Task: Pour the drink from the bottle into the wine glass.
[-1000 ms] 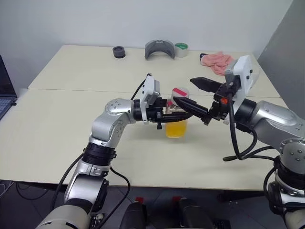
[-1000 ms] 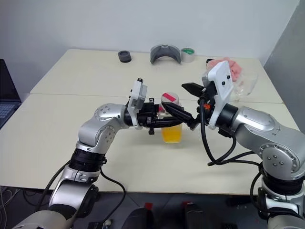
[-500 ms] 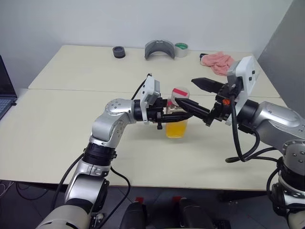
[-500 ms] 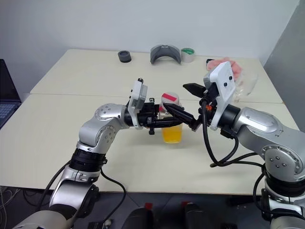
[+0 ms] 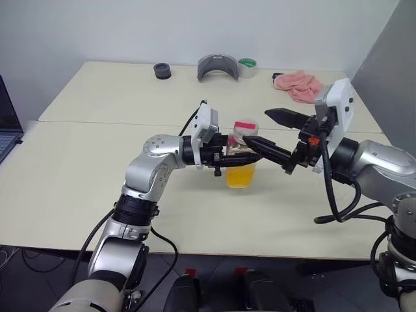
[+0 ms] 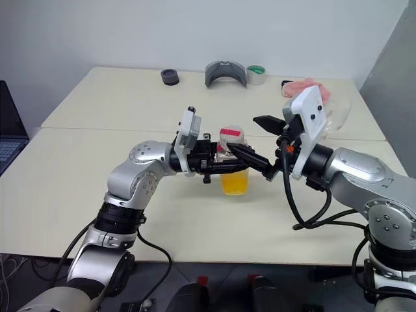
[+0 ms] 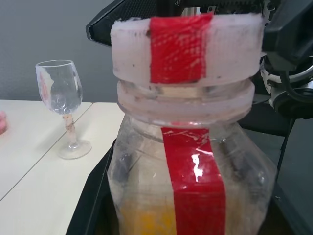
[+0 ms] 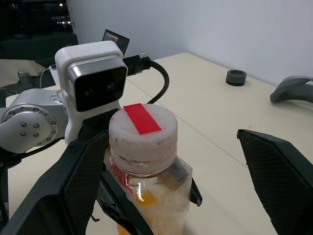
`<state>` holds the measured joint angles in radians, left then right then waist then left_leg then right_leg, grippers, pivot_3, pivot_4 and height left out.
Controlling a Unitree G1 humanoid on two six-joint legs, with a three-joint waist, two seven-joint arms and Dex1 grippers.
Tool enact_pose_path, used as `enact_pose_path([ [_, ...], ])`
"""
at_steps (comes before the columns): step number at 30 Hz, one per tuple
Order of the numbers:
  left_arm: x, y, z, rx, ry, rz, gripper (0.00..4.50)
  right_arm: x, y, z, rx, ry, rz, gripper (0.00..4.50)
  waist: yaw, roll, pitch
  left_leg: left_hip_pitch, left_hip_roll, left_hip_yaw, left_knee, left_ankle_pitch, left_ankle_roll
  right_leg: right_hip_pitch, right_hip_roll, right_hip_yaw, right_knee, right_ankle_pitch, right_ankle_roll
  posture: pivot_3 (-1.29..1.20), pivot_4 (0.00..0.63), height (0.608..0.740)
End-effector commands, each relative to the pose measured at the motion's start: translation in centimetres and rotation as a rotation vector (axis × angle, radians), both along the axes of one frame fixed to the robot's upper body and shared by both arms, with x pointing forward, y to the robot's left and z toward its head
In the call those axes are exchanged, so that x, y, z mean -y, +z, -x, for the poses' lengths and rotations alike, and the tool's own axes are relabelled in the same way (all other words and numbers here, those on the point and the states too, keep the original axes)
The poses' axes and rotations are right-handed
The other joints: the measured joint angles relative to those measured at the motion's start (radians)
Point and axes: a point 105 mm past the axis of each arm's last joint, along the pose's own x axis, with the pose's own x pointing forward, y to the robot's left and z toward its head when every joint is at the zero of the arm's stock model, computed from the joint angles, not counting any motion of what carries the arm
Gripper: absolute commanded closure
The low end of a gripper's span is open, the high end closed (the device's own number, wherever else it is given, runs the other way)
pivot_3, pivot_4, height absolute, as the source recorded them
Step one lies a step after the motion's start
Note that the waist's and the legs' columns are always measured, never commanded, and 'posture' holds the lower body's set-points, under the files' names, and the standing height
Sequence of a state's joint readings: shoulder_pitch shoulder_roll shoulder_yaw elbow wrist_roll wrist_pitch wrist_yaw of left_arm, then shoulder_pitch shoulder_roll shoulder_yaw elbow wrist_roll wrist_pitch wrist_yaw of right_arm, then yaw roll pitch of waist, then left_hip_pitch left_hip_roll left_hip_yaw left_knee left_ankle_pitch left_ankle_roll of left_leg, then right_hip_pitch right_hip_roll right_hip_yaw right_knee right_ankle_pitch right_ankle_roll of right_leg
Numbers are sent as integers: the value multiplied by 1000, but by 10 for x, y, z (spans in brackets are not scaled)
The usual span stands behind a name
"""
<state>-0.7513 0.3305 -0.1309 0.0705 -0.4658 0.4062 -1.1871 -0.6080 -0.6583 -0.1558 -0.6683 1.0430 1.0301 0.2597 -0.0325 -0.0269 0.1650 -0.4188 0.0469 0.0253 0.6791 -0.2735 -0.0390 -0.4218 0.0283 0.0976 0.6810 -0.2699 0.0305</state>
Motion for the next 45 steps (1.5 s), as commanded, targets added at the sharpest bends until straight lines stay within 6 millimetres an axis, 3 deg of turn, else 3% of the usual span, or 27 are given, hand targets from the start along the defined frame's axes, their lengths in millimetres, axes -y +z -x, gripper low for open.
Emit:
enact_pose_path([
  [1,1,14,7,67,-30,31,2631,11,16,-3,56,-61,-21,37,0,0,0,0,0,0,0,0,0,0,0,0,0,0,0,0,150,740],
  [21,2,16,5,69,-28,32,2631,20,5,-1,40,-74,-21,37,0,0,0,0,0,0,0,0,0,0,0,0,0,0,0,0,150,740],
  [45,1,15,5,69,-23,31,2631,7,5,12,28,36,-50,37,0,0,0,0,0,0,0,0,0,0,0,0,0,0,0,0,150,740],
])
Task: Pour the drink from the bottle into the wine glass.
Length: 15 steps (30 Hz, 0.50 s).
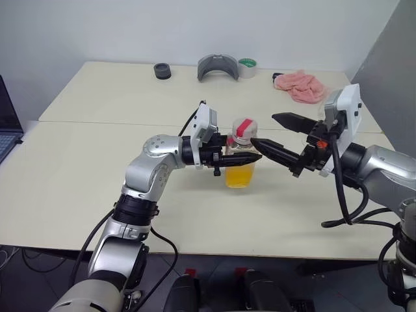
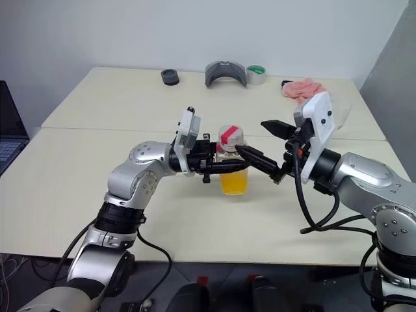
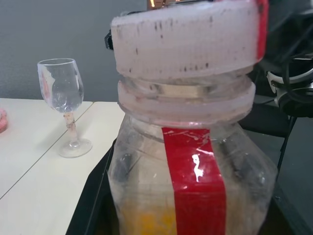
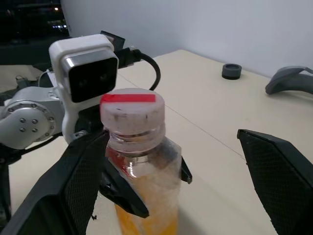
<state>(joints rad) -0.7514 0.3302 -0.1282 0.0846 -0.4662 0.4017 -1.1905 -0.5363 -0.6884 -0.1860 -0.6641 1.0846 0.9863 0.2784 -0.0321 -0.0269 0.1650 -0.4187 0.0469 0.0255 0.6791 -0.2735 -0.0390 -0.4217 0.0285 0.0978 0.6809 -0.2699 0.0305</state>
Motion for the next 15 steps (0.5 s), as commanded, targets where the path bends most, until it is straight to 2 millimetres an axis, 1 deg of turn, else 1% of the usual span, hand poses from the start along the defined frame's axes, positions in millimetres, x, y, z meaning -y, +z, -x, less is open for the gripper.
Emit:
enact_pose_path([
  [1,2,17,6,78,-26,28,2631,-3,12,9,59,35,-23,37,0,0,0,0,0,0,0,0,0,0,0,0,0,0,0,0,150,740],
  [6,3,16,8,78,-27,29,2631,-4,14,12,61,54,-38,37,0,0,0,0,0,0,0,0,0,0,0,0,0,0,0,0,150,740],
  [11,3,16,8,78,-29,29,2631,-3,20,10,71,60,-69,37,0,0,0,0,0,0,0,0,0,0,0,0,0,0,0,0,150,740],
  [15,3,16,8,79,-30,30,2631,-9,21,8,72,75,-77,37,0,0,0,0,0,0,0,0,0,0,0,0,0,0,0,0,150,740],
])
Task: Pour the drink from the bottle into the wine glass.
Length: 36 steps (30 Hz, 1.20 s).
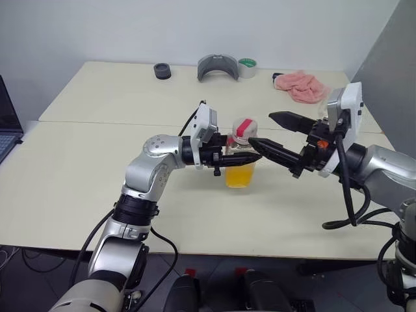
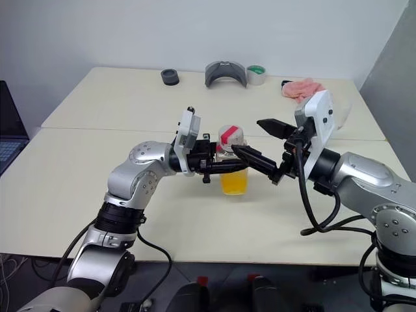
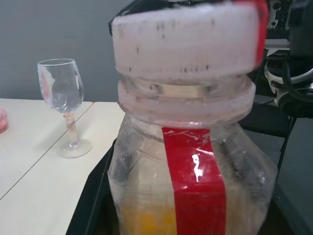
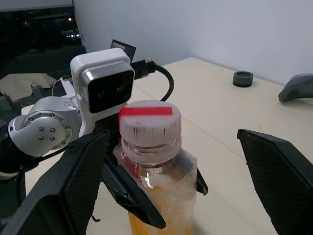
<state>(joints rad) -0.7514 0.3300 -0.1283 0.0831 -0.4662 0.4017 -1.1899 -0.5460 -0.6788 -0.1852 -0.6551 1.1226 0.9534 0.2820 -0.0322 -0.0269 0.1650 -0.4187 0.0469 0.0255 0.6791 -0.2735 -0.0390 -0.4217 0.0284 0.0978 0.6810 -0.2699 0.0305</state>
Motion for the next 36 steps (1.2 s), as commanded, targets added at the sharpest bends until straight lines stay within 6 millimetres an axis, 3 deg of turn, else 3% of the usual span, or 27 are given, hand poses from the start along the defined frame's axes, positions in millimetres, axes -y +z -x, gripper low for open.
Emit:
enact_pose_path([
  [1,3,16,8,78,-30,30,2631,-6,14,5,60,34,-37,37,0,0,0,0,0,0,0,0,0,0,0,0,0,0,0,0,150,740],
  [36,3,18,7,79,-19,30,2631,-24,14,-13,97,27,-31,37,0,0,0,0,0,0,0,0,0,0,0,0,0,0,0,0,150,740],
])
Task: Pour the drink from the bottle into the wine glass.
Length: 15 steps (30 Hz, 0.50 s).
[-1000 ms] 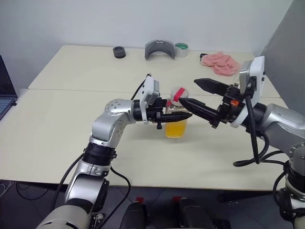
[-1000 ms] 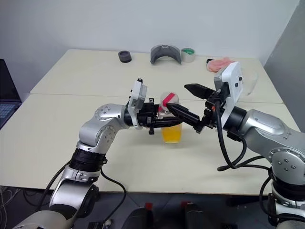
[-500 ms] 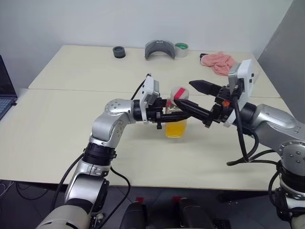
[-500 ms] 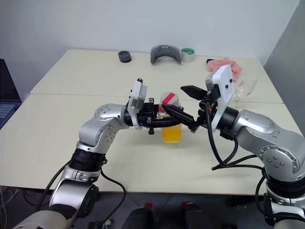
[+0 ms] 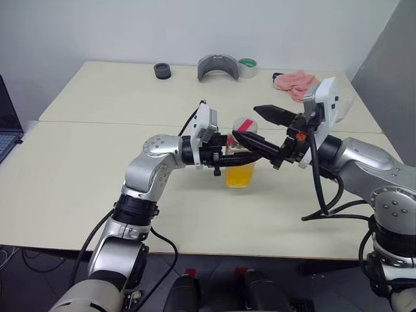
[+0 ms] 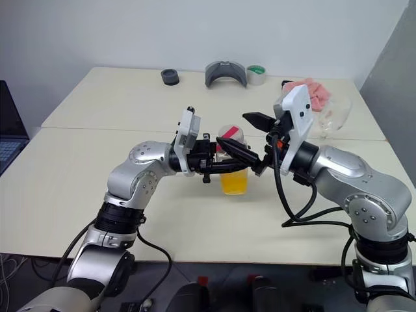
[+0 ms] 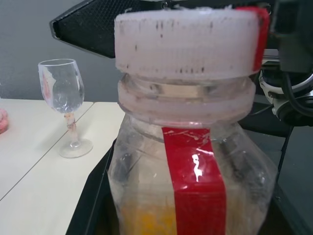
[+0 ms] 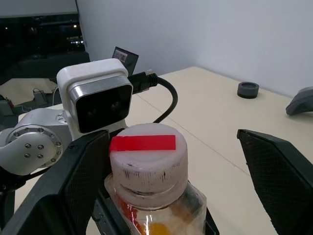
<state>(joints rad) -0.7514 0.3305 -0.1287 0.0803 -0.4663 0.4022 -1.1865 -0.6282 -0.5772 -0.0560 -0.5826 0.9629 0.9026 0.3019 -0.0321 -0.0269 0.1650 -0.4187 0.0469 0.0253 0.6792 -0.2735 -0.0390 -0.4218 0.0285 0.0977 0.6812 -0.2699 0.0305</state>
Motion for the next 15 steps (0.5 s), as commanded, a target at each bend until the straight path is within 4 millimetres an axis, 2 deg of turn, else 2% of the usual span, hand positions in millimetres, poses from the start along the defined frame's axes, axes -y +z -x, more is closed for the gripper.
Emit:
enact_pose_path([
  [1,3,17,7,78,-21,30,2631,-2,14,4,67,14,-21,37,0,0,0,0,0,0,0,0,0,0,0,0,0,0,0,0,150,740],
  [15,4,18,7,80,-22,33,2631,-10,14,-1,84,17,-30,37,0,0,0,0,0,0,0,0,0,0,0,0,0,0,0,0,150,740],
])
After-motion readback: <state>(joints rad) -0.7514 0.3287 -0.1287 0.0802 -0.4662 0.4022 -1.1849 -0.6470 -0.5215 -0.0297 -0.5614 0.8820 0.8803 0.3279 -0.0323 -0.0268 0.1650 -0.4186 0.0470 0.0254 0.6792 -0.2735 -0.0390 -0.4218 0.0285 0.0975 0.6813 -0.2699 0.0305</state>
